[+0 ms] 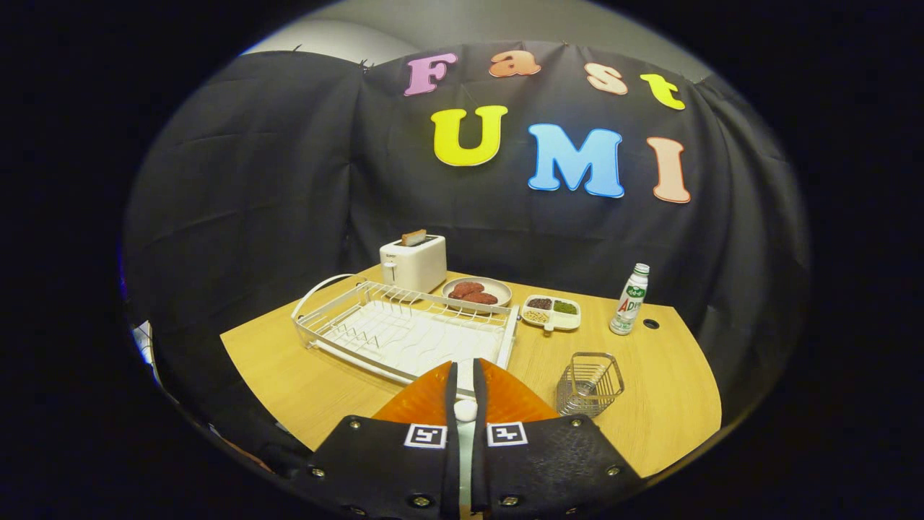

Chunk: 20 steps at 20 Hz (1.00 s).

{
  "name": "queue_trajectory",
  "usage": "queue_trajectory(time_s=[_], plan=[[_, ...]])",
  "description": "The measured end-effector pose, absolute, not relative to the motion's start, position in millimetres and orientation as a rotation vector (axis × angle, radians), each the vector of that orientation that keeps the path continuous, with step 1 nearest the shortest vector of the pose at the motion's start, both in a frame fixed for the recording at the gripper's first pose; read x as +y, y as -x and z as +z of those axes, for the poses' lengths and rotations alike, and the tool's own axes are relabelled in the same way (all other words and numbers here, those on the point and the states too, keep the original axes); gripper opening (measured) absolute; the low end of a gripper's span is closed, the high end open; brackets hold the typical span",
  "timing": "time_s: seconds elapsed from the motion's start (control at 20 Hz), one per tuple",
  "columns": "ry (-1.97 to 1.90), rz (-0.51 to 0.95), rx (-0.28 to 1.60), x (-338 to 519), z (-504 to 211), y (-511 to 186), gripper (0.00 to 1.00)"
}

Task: Take the plate from the dish rack, then take the spoon from the basket and place it into the plate.

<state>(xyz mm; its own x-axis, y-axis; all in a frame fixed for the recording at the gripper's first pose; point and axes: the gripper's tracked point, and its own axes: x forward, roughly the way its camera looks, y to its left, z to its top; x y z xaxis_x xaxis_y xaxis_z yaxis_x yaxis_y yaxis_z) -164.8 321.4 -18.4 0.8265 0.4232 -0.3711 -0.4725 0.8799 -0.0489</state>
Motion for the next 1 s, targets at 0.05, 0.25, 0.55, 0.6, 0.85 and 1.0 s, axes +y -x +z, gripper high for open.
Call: queue_trajectory(time_s=[0.05, 0.25, 0.55, 0.6, 0.85, 1.0], plan=[[0.145, 0.492, 0.365, 325, -20, 163, 0.06], [0.132, 0.534, 0.398, 339, -41, 157, 0.06], [0.153, 0.572, 0.428, 363, -61, 154, 0.06], [0.163, 0.576, 0.429, 366, -63, 151, 0.07], [0.143, 0.551, 0.43, 361, -64, 139, 0.14], [0.148, 0.518, 0.393, 350, -45, 130, 0.15]])
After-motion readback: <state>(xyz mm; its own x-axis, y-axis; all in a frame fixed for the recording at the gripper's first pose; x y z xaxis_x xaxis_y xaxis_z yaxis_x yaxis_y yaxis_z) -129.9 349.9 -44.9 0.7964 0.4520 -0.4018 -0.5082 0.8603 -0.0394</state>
